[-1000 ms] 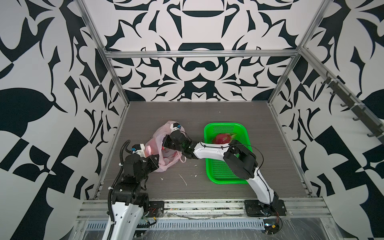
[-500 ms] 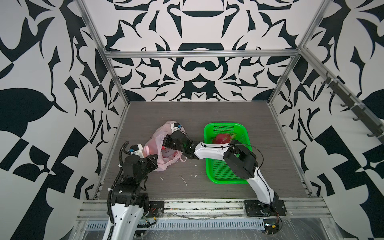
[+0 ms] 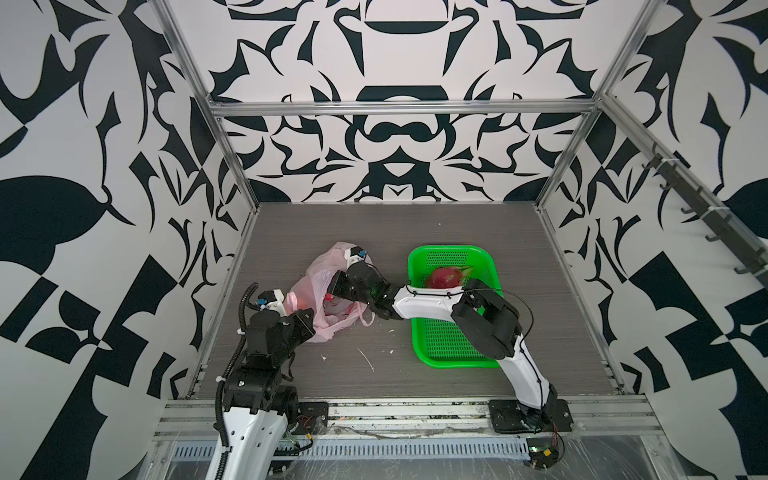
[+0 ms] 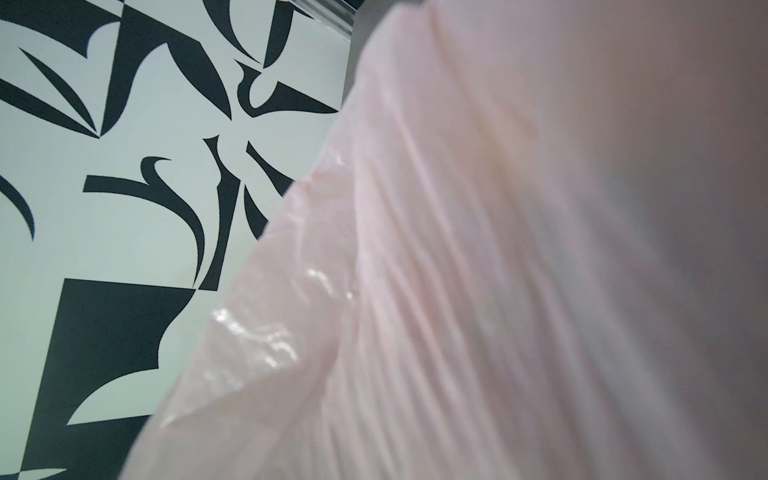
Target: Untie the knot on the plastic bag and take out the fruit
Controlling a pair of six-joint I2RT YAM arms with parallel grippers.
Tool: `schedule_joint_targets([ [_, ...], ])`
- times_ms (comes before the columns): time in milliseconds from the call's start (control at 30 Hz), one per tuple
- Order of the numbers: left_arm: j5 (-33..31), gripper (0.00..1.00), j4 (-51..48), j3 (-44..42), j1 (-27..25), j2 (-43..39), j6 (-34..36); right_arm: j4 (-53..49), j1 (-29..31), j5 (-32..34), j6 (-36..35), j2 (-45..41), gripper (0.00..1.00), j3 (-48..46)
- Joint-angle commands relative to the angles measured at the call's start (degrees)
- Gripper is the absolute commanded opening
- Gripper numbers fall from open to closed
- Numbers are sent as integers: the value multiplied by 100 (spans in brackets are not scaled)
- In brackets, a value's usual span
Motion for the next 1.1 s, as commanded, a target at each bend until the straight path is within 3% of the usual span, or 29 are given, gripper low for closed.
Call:
schedule_joint_targets([
  [0, -117, 0, 84, -138, -14, 44, -58, 117, -22, -82, -115, -600, 0, -118],
  [600, -186, 0, 447, -337, -13, 284, -89, -256, 111, -511, -297, -1514, 0, -1097],
  [1067, 26, 0, 392, -376, -14, 167, -188, -1812, 14, -734, -1073, -1998, 0, -1302],
])
